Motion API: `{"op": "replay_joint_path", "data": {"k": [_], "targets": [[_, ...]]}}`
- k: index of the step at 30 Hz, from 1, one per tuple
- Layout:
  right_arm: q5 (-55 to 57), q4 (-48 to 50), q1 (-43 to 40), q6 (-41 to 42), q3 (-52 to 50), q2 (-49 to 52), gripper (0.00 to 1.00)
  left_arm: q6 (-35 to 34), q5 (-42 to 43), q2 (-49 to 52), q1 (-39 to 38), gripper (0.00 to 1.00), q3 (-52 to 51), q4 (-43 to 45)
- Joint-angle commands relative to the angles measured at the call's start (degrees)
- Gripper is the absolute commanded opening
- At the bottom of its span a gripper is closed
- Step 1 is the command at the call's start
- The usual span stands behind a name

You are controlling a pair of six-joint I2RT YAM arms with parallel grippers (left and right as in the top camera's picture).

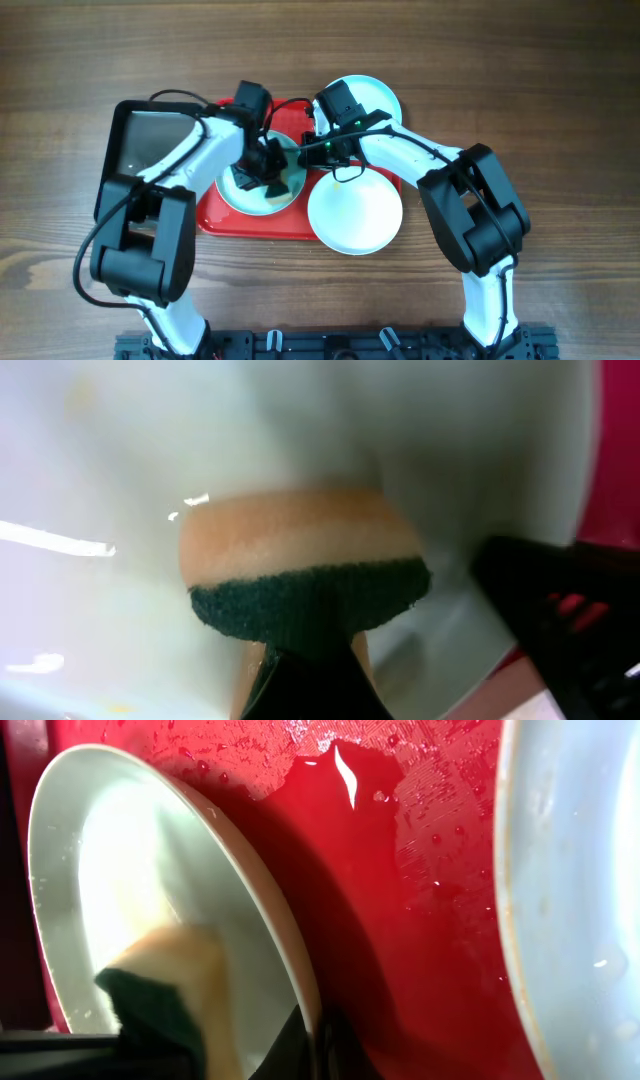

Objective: Clean dirty plates on tray and stack at the side
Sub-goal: 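Scrub the held plate's surface with the sponge in the left gripper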

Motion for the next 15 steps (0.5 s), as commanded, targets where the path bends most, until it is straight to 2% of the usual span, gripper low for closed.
{"op": "replay_joint_path", "data": {"k": [1, 7, 10, 13, 15], "targets": [[-3.0, 0.2, 0.9, 1.7, 0.1, 2.7, 0.04, -4.2, -12.6, 1.8, -1.7, 0.04, -0.5, 4.6], [-3.0, 0.1, 0.9, 1.6, 0.1, 2.7, 0.04, -4.7, -32.9, 1.8, -1.1, 0.04, -0.5, 9.8], [-3.0, 0.1, 0.9, 1.6, 0.1, 2.7, 0.04, -4.4, -38.5, 1.8, -0.4, 0.04, -0.5, 9.0], [-3.0, 0.1, 0.9, 1.6, 0.1, 2.7, 0.04, -3.4, -32.5, 1.8, 0.9, 0.04, -0.5, 5.1], [-3.0, 0.1, 0.9, 1.6, 0.1, 2.7, 0.04, 3.3, -20.4, 1.8, 1.6, 0.04, -0.5, 3.0]]}}
